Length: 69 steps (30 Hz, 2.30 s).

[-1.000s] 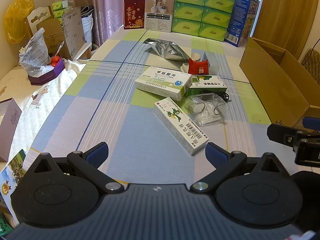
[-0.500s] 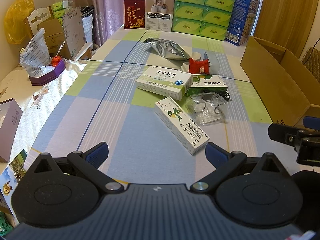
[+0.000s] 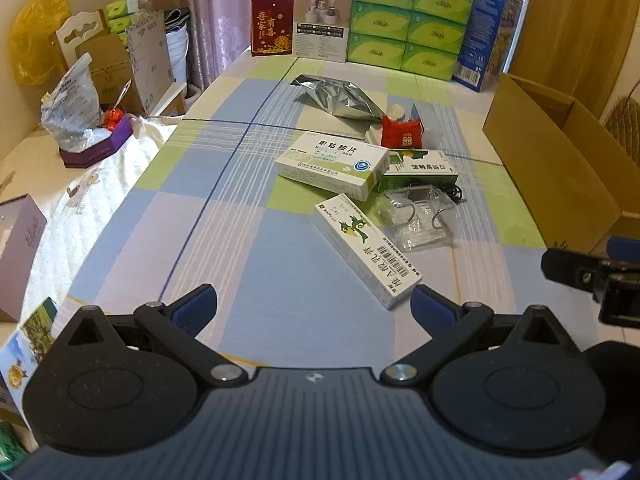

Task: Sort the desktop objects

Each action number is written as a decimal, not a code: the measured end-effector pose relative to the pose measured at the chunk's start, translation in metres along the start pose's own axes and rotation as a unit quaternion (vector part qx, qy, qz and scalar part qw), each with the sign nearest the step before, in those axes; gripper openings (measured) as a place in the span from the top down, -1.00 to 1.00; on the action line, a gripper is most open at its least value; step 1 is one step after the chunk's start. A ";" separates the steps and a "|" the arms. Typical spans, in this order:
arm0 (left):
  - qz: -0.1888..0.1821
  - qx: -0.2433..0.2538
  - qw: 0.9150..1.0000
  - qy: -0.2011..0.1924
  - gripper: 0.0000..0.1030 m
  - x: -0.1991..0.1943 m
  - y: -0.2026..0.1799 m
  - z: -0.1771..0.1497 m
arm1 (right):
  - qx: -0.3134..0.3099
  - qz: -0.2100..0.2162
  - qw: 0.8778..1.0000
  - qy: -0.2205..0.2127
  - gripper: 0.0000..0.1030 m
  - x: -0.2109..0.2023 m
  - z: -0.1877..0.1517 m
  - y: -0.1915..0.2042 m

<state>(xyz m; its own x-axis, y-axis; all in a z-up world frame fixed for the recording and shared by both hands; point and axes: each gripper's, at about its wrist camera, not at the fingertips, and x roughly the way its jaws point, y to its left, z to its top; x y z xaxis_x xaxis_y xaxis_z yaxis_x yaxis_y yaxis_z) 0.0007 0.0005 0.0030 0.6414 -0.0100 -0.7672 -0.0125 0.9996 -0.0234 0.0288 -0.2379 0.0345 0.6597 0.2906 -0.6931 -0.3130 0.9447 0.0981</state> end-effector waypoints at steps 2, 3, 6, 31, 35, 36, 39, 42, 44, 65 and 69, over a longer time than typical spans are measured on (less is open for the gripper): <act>0.000 0.000 1.000 0.000 -0.97 -0.001 0.000 0.002 | 0.001 0.000 1.000 0.000 -0.97 -0.001 0.000 -0.001; -0.002 -0.003 1.000 0.001 -0.97 -0.001 0.000 0.002 | 0.003 0.000 1.000 0.001 -0.97 -0.001 0.001 -0.002; -0.006 -0.004 1.000 -0.001 -0.97 -0.004 0.000 0.003 | 0.005 0.001 1.000 0.002 -0.97 -0.003 0.003 -0.005; -0.004 -0.022 1.000 0.016 -0.97 0.029 -0.013 0.010 | 0.021 0.018 0.997 -0.074 -0.97 -0.002 0.027 -0.028; -0.009 -0.031 0.999 0.027 -0.96 0.049 -0.014 0.009 | -0.006 0.034 0.997 -0.074 -0.97 0.023 0.030 -0.022; -0.011 -0.033 0.999 0.029 -0.95 0.056 -0.015 0.010 | -0.011 0.033 0.997 -0.073 -0.97 0.031 0.030 -0.020; -0.022 -0.038 0.999 0.029 -0.93 0.071 -0.019 0.013 | -0.018 0.032 0.997 -0.067 -0.96 0.050 0.035 -0.023; -0.032 -0.042 0.998 0.027 -0.88 0.090 -0.021 0.016 | -0.022 0.042 0.997 -0.065 -0.96 0.067 0.043 -0.027; -0.035 -0.043 0.998 0.027 -0.86 0.101 -0.023 0.019 | -0.027 0.045 0.997 -0.063 -0.96 0.077 0.049 -0.031; -0.020 0.011 0.999 0.023 0.35 0.129 0.003 0.015 | -0.049 0.062 0.996 0.034 -0.96 0.132 0.038 -0.011; -0.027 0.009 0.999 0.017 0.35 0.125 0.008 0.014 | -0.049 0.064 0.996 0.047 -0.96 0.146 0.042 -0.001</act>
<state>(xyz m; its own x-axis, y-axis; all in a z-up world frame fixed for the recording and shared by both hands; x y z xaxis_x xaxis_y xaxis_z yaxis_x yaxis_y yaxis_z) 0.0917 0.0081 -0.0837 0.6145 -0.0651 -0.7862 0.0352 0.9979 -0.0551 0.1542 -0.1899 -0.0370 0.5455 0.3872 -0.7433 -0.4585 0.8803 0.1221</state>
